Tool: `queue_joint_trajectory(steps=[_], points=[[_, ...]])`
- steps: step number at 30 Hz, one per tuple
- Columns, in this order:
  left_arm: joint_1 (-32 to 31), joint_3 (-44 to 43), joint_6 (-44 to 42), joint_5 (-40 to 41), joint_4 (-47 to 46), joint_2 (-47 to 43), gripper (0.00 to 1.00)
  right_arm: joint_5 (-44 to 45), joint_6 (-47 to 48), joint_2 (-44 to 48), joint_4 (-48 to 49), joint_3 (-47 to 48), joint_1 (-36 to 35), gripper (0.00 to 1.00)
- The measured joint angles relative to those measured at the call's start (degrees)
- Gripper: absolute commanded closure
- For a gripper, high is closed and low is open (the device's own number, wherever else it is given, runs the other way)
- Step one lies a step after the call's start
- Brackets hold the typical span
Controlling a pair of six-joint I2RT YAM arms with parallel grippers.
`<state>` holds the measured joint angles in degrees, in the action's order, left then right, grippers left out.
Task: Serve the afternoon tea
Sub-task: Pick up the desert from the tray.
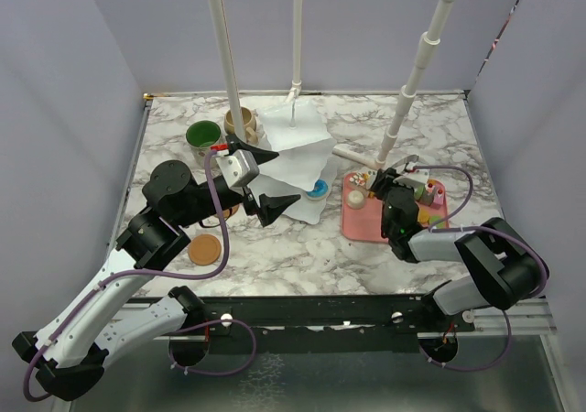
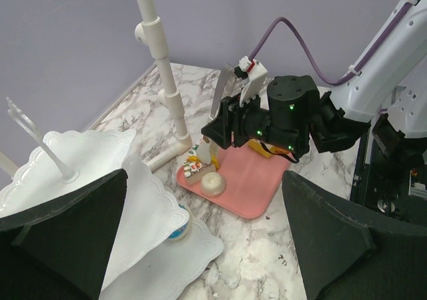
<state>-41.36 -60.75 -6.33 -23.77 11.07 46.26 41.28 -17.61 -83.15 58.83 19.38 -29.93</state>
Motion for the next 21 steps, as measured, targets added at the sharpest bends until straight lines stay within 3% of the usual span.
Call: queue_joint_trajectory(steps=[11, 21], points=[[0.0, 0.0, 0.0, 0.0, 0.0, 0.0, 0.01, 0.0, -1.9, 2.4, -2.8, 0.0, 2.1, 0.59], [0.0, 0.0, 0.0, -0.1, 0.0, 0.0, 0.01, -3.6, 1.2, 6.5, -6.0, -0.3, 2.2, 0.79]])
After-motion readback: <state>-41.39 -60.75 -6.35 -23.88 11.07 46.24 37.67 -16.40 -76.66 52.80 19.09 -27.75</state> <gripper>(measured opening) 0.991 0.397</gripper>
